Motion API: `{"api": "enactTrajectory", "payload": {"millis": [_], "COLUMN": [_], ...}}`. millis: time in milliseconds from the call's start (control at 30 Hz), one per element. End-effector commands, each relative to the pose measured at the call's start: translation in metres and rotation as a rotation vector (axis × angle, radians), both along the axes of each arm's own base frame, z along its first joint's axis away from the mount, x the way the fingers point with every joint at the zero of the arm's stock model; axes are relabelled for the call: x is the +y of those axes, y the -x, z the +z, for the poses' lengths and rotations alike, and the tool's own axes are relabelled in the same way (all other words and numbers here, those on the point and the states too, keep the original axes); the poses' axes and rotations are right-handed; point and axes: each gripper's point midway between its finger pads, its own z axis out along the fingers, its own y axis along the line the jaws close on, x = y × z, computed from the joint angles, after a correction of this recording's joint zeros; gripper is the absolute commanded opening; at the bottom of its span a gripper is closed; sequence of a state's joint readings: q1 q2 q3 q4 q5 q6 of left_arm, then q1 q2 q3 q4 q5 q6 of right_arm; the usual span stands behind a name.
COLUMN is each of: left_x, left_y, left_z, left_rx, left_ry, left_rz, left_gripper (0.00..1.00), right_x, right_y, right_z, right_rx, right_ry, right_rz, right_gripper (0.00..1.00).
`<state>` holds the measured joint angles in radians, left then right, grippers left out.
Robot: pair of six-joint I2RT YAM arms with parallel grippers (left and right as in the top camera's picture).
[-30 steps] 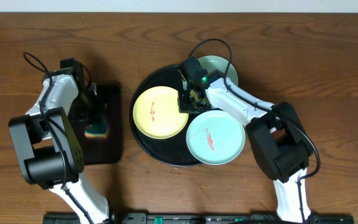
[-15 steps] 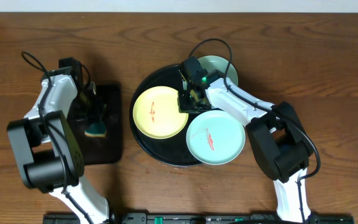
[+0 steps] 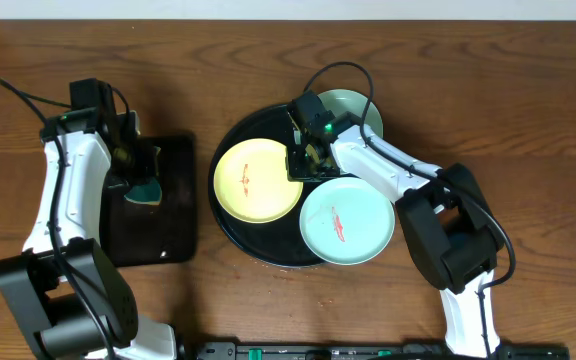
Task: Clean dirty plates on tray and stack at the side
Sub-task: 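Scrub the yellow plate with the sponge in the left gripper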
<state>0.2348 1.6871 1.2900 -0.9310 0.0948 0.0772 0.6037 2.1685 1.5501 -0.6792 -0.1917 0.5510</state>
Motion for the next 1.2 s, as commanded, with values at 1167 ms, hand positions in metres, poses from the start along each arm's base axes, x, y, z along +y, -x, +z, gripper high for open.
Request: {"api": "enactTrajectory", "payload": {"millis": [1167], "left_x": [-0.163], "left_y": [-0.031], "left_z": [-0.063], "left_rx": [0.022], "left_ry": [0.111], "left_rz": [-0.067], "left_gripper": [0.07], "right_x": [0.006], "right_y": [0.004], "right_z": [-0.014], "right_rx": [0.008], "right_ry": [0.021], "right_rz": [0.022], "right_gripper": [0.02]}}
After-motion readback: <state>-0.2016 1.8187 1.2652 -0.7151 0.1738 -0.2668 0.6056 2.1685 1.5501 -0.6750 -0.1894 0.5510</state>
